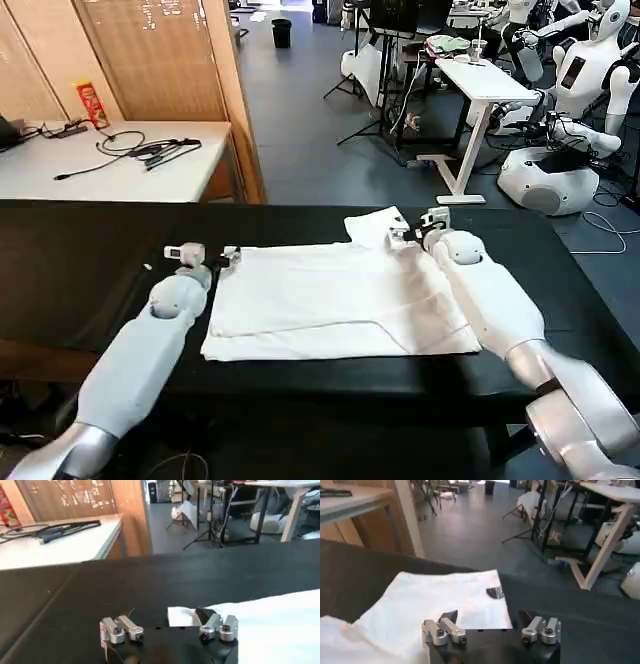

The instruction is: Fold and organize the clothes.

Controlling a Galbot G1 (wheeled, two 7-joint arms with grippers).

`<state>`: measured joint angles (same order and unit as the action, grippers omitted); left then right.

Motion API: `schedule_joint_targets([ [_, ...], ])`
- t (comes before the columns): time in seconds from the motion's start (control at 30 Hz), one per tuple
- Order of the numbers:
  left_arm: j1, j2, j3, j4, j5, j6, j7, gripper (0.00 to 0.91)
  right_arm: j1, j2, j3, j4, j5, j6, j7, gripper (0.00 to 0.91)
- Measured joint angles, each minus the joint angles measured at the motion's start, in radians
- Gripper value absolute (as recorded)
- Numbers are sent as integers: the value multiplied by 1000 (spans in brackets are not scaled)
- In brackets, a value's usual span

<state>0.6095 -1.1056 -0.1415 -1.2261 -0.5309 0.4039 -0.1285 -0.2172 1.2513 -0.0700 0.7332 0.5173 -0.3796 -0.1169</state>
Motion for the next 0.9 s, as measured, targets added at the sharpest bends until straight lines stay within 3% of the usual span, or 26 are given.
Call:
schedule_joint_targets([
  [0.03,1,-4,-2,0,0,0,3,770,2,4,2,-6,-7,1,0,878],
  [0.1,1,-9,-5,8,2,-3,11,644,4,12,3,-18,-17,4,0,751],
  [0.13,1,-12,-5,13,4,-6,14,156,4,14,4,-21,-20,7,1,429],
  [0.17,1,-12,-5,17,5,-9,17,146,3,16,5,-21,-21,8,1,322],
  [0.2,0,-12,-5,20,5,-11,19,127,2,17,5,-21,-21,8,2,107],
  [0.3,1,-12,-6,24,5,-16,24,68,-1,23,5,-22,-23,9,6,0],
  [0.33,3,-12,-6,23,5,-17,26,0,-1,24,7,-25,-23,9,7,0],
  [0.57,12,-13,-7,23,10,-22,35,0,-9,27,19,-34,-29,13,14,0],
  [0.6,13,-13,-8,23,10,-24,35,0,-9,26,21,-34,-30,18,15,39],
  [0.63,15,-13,-9,23,11,-25,36,0,-10,25,21,-34,-32,27,16,575],
  [0.67,15,-14,-9,24,13,-26,36,0,-12,24,23,-33,-35,41,16,575],
  [0.7,16,-15,-10,25,17,-27,36,0,-14,22,24,-33,-35,49,16,878],
  [0.9,18,-15,-11,33,23,-31,36,0,-24,23,43,-14,-27,118,82,878],
])
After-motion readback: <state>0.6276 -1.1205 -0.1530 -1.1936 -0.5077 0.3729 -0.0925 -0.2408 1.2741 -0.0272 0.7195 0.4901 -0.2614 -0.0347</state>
